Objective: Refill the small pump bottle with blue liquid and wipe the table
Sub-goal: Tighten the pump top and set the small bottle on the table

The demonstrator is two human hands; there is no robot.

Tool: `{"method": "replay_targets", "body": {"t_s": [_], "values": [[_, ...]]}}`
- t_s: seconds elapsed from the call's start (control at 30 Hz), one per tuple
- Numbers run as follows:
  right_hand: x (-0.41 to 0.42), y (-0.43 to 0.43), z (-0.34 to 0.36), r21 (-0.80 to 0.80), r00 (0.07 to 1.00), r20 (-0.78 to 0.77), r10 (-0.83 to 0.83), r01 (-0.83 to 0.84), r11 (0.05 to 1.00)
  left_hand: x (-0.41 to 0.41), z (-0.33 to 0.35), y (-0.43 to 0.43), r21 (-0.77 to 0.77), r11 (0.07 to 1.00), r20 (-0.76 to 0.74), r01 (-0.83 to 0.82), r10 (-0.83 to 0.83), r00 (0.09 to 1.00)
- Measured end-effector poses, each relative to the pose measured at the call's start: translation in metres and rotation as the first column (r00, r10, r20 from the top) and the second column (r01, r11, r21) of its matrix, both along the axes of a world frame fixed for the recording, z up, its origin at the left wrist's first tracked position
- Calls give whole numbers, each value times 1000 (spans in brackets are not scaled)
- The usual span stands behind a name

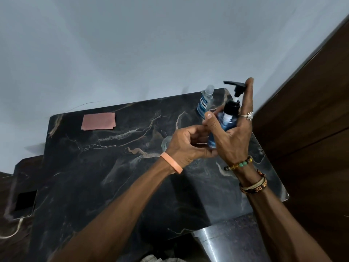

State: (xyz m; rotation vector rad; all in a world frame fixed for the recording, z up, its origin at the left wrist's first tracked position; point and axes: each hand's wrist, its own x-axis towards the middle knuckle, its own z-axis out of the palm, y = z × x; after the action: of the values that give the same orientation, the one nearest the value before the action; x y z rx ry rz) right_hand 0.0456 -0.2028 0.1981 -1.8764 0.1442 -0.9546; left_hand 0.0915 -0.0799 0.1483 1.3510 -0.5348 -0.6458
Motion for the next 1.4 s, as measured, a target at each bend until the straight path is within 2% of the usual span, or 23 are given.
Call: {"method": "replay_targets", "body": {"t_s": [0.07, 0.13, 0.23, 0.3, 0.37, 0.47, 0.63, 0.7, 0.77, 0.87, 1.0, 1.13, 1.27, 1.4], "values": [[3, -2, 1, 44, 1000, 1, -30, 30, 999, 4, -9, 8, 58, 998, 25, -17, 16, 1000], [1, -5, -3, 27, 998, -15, -55, 55, 998, 9, -26, 22, 145, 980, 64, -136, 128, 990], [-7, -8, -18, -37, 997, -77, 4, -7, 999, 15, -61, 45, 300, 826, 218, -477, 427, 877], [-14, -8, -33, -98, 984, -177, 37, -55, 994, 16, -86, 59, 363, 722, 267, -589, 525, 808], [-20, -7, -51, -149, 954, -291, 74, -121, 981, 16, -110, 69, 479, 678, 253, -558, 502, 827], [-26, -1, -75, -222, 872, -485, 65, -194, 955, 12, -134, 71, 620, 667, 188, -413, 385, 904], [-22, 11, -103, -282, 720, -692, 60, -346, 895, 17, -138, 46, 600, 687, 241, -411, 334, 911], [-15, 11, -112, -230, 656, -749, 96, -392, 891, 24, -137, 35, 602, 681, 257, -417, 329, 909], [-9, 12, -122, -202, 630, -769, 113, -407, 891, 30, -138, 27, 633, 659, 260, -406, 313, 913], [-3, 14, -131, -298, 602, -798, 31, -439, 848, 36, -142, 24, 654, 636, 288, -409, 290, 913], [3, 16, -136, -358, 521, -851, -64, -487, 796, 37, -144, 26, 652, 617, 334, -441, 288, 897], [9, 16, -139, -391, 529, -845, -80, -508, 767, 39, -141, 27, 650, 616, 352, -445, 276, 895], [10, 15, -143, -367, 473, -877, -83, -547, 752, 40, -139, 27, 650, 620, 356, -439, 262, 897], [9, 14, -144, -399, 532, -842, -90, -501, 768, 42, -138, 27, 651, 617, 376, -441, 242, 894]]}}
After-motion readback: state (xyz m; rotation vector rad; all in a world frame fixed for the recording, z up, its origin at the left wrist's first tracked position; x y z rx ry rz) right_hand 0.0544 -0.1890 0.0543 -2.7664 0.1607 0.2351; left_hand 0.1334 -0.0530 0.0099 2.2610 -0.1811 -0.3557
